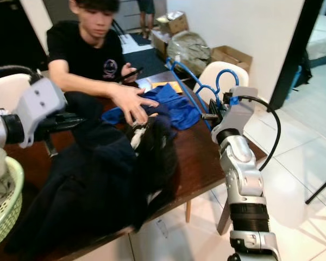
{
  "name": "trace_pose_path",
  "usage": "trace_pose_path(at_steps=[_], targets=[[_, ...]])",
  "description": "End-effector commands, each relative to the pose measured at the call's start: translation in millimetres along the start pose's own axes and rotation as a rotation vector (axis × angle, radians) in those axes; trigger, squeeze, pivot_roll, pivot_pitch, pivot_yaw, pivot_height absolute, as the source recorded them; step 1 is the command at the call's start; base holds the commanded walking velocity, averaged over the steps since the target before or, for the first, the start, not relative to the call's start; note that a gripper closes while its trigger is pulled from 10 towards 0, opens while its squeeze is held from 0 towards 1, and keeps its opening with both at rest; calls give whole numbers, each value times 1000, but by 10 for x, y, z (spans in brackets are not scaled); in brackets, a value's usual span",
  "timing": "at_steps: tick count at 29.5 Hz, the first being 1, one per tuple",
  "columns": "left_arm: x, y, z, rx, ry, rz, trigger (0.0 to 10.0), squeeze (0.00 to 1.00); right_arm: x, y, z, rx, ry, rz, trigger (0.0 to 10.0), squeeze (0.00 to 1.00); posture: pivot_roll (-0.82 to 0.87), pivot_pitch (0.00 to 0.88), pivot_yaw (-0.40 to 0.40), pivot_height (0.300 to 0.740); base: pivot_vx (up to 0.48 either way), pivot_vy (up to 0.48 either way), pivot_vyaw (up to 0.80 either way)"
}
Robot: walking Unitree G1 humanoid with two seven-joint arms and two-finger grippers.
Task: Hang hanger
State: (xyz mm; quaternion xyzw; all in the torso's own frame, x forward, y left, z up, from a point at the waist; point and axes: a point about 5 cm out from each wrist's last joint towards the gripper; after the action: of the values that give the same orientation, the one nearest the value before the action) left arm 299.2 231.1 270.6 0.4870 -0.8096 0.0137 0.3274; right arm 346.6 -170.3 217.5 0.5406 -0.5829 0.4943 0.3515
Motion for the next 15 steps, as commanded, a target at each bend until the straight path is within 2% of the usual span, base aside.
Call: trace_pose_path(at_steps=[1, 2, 3, 6, 7, 8, 9, 12, 13, 15], targets=[[-13, -27, 43, -19, -41, -13, 10000, 0, -42, 16, 14, -3, 7, -23, 10000, 0, 30, 45, 47, 740, 0, 0, 0], [34, -56, 67, -23, -39, 14, 10000, 0, -42, 18, 17, -4, 9, -25, 10000, 0, 30, 45, 47, 740, 0, 0, 0], [179, -171, 101, -2, -6, 102, 10000, 0, -43, 19, 13, -3, 10, -26, 10000, 0, 28, 48, 45, 740, 0, 0, 0], [179, -171, 101, -2, -6, 102, 10000, 0, -43, 19, 13, -3, 10, -26, 10000, 0, 28, 48, 45, 740, 0, 0, 0], [331, -273, 121, 15, 23, 184, 10000, 255, -45, 20, 6, -1, 12, -27, 10000, 0, 28, 48, 43, 740, 0, 0, 0], [331, -273, 121, 15, 23, 184, 10000, 255, -45, 20, 6, -1, 12, -27, 10000, 0, 28, 48, 43, 740, 0, 0, 0], [514, -383, 121, 47, 79, 288, 10000, 1000, -46, 21, 1, 2, 13, -27, 10000, 0, 26, 47, 41, 740, 0, 0, 0], [514, -383, 121, 47, 79, 288, 10000, 1000, -46, 21, 1, 2, 13, -27, 10000, 0, 26, 47, 41, 740, 0, 0, 0], [673, -471, 129, 64, 123, 376, 10000, 1000, -47, 20, -4, 4, 13, -28, 10000, 0, 26, 47, 41, 740, 0, 0, 0], [673, -471, 129, 64, 123, 376, 10000, 1000, -47, 20, -4, 4, 13, -28, 10000, 0, 26, 47, 41, 740, 0, 0, 0]])
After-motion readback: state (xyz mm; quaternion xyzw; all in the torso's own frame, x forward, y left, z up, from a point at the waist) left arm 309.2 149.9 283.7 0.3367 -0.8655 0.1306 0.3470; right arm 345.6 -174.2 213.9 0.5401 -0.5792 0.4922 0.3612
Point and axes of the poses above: a point about 5 cm out from each wrist's last joint towards the gripper, its own y axis pointing back from the gripper into the wrist, its own x axis along the axis of the wrist's last joint, z = x × y, and after that the axes turned 8 degrees about -y, right-handed
